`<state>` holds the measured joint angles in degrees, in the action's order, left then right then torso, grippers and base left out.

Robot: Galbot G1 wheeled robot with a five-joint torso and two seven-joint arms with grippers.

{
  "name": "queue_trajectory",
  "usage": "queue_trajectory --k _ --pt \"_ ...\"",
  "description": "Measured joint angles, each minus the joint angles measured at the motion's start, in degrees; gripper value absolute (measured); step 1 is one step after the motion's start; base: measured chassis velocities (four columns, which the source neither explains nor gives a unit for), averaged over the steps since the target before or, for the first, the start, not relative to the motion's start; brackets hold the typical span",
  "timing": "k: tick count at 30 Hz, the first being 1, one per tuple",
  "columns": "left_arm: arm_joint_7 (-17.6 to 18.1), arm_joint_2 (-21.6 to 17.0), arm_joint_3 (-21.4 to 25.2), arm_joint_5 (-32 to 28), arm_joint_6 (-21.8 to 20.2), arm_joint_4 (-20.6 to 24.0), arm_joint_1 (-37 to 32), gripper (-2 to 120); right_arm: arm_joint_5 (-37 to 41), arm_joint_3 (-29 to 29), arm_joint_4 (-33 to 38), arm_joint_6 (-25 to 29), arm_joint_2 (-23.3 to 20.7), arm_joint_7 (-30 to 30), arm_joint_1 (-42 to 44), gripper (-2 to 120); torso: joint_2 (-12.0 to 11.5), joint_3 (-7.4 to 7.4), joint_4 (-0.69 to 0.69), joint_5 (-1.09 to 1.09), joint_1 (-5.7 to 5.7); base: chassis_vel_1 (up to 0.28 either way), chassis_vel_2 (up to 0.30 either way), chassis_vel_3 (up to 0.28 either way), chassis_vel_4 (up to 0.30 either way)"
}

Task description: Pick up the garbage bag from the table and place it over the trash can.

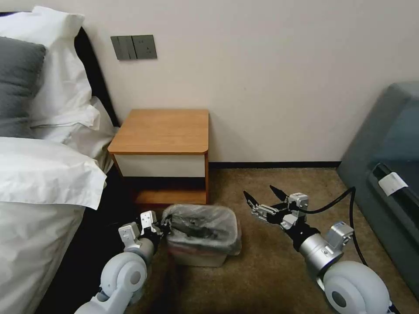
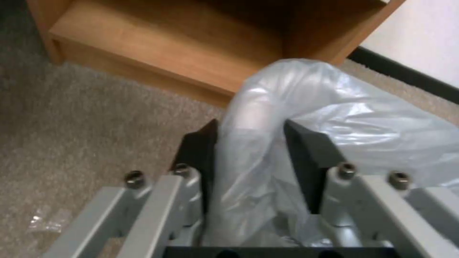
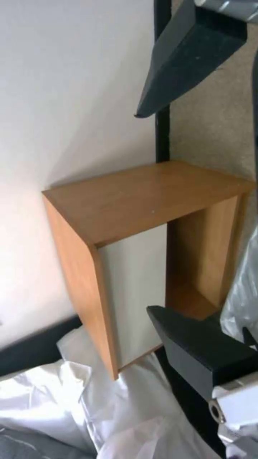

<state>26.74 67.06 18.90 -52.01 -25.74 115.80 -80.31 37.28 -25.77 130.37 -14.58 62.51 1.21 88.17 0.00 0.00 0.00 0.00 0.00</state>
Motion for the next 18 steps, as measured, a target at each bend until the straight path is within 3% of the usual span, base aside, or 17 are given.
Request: queue_trajectory --k 10,13,18 --pt "0.77 -0.67 1.09 1.17 0.18 2.98 -1.94 74 0.18 0.73 0.02 -0.19 0.08 -0.55 -0.92 100 0.0 0.0 0.0 0.0 0.0 0.0 0.0 0.0 0.0" --pt "-0.26 -1.03 2.53 4.55 3.11 4.32 -3.28 89 0.05 0.82 0.02 -0.19 0.47 -0.76 -0.97 100 0.0 0.0 0.0 -0.01 0.0 0.0 0.0 0.0 0.0" --pt "-3.88 -1.32 5.16 12.1 8.86 5.19 -4.99 99 -1.36 0.6 -0.75 0.37 1.51 -0.91 -0.55 100 0.0 0.0 0.01 -0.01 0.0 0.0 0.0 0.0 0.0"
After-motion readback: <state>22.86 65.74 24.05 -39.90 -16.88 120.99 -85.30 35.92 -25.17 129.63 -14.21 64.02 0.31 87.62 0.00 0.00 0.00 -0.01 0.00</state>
